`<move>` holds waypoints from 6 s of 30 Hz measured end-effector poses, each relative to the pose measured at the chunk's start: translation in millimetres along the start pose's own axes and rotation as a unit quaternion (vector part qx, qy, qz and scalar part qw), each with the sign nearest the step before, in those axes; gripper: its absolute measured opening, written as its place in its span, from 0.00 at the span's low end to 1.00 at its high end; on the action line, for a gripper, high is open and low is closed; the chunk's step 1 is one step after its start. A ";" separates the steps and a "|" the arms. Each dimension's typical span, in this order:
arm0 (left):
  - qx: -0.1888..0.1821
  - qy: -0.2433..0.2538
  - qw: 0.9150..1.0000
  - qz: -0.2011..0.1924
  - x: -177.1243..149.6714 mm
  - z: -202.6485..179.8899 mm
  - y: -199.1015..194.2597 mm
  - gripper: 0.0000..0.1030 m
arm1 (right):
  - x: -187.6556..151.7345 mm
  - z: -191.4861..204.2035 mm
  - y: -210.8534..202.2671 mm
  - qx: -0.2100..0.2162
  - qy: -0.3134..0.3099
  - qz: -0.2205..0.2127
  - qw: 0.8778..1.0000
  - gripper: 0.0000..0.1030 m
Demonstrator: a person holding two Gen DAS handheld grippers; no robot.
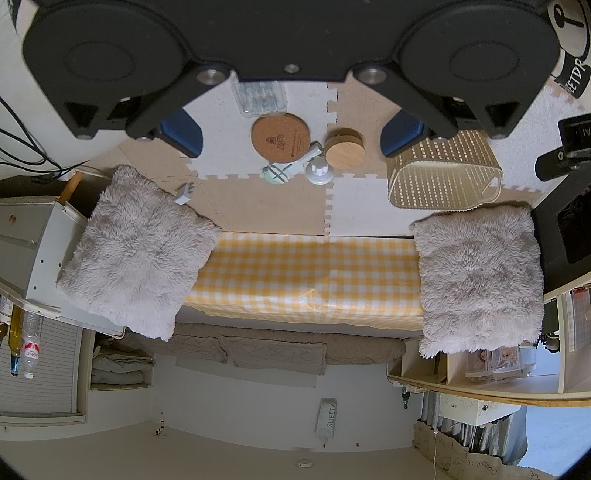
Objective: Organize rigid objects
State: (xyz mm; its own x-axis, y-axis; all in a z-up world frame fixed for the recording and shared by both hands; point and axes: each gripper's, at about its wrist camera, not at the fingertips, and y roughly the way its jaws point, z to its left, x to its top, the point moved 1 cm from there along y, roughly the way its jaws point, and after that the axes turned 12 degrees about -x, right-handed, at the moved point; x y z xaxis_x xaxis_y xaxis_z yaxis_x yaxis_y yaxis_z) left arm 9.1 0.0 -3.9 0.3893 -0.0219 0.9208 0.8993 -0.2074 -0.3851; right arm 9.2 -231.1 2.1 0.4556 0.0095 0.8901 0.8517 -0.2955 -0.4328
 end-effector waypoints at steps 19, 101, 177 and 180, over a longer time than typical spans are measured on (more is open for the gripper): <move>0.001 0.001 1.000 0.000 0.0 -0.1 0.0 1.00 | -0.2 -0.4 0.2 0.000 0.000 0.000 1.000 1.00; -0.031 -0.024 0.999 -0.005 82.5 32.6 79.6 1.00 | 62.7 -23.0 66.2 0.010 0.044 -0.020 0.999 1.00; 0.000 -0.151 0.953 0.261 35.9 158.6 259.0 0.05 | 63.8 54.1 264.5 0.160 -0.013 0.150 0.976 0.98; 0.000 -0.152 0.953 0.261 35.4 158.7 258.5 0.05 | 75.0 72.6 250.5 0.188 -0.007 0.142 0.972 0.98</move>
State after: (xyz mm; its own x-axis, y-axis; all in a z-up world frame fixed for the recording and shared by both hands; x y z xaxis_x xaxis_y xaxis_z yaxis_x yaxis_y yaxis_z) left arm 287.0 100.9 -80.6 0.8232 0.1624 0.5440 0.5677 -0.2457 -0.7858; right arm 275.5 -235.2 -49.9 0.6871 -0.0080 0.7265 0.7245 0.0828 -0.6843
